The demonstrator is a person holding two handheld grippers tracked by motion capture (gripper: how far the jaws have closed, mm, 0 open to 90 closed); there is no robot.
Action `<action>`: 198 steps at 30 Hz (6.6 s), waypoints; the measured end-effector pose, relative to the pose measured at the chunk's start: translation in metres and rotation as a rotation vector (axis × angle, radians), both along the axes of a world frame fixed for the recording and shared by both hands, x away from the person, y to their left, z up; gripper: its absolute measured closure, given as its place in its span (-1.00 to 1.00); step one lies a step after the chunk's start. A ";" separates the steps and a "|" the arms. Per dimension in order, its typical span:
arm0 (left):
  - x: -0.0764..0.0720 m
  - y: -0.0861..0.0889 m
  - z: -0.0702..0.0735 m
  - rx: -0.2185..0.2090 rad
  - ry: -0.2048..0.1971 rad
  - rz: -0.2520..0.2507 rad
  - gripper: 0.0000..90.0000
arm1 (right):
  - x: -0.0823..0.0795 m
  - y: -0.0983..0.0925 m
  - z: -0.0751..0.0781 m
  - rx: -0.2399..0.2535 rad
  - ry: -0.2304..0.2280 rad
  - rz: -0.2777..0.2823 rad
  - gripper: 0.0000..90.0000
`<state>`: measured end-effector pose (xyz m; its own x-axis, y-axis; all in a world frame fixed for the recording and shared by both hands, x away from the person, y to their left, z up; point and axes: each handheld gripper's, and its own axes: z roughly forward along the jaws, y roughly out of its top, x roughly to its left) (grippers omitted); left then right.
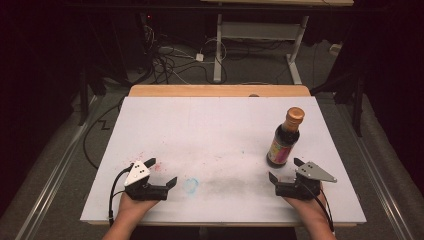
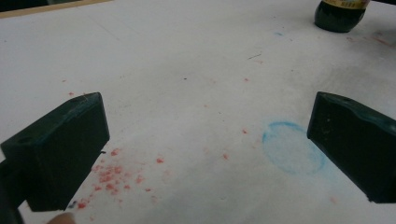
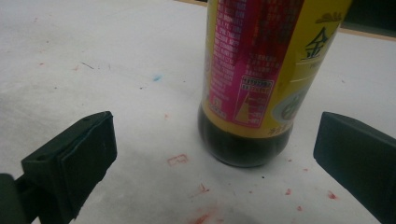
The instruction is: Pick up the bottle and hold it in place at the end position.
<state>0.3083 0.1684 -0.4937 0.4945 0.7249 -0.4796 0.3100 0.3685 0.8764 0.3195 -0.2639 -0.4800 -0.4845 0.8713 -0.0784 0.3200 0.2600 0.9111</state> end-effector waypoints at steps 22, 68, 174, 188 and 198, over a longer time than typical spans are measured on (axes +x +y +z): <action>0.000 -0.001 -0.001 0.009 0.001 -0.004 -1.00 | 0.002 -0.002 0.000 0.022 0.017 -0.009 -0.99; 0.000 -0.001 -0.001 0.006 0.008 -0.018 -1.00 | 0.055 0.007 0.049 0.093 -0.015 -0.047 -0.36; 0.000 0.000 0.000 0.001 0.015 -0.039 -1.00 | 0.107 0.158 0.044 0.063 0.035 0.225 -0.66; 0.004 0.001 0.007 -0.029 0.040 -0.022 -1.00 | 0.067 0.117 0.047 0.090 0.025 0.230 -0.76; 0.028 -0.023 0.019 -0.046 0.047 -0.049 -1.00 | 0.059 0.094 0.050 0.114 0.017 0.222 -0.56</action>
<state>0.3366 0.1450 -0.4743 0.5051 0.6770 -0.5353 0.3693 0.3911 0.8430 0.3788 -0.1699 -0.4298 -0.6651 0.7464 0.0241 0.2822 0.2213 0.9335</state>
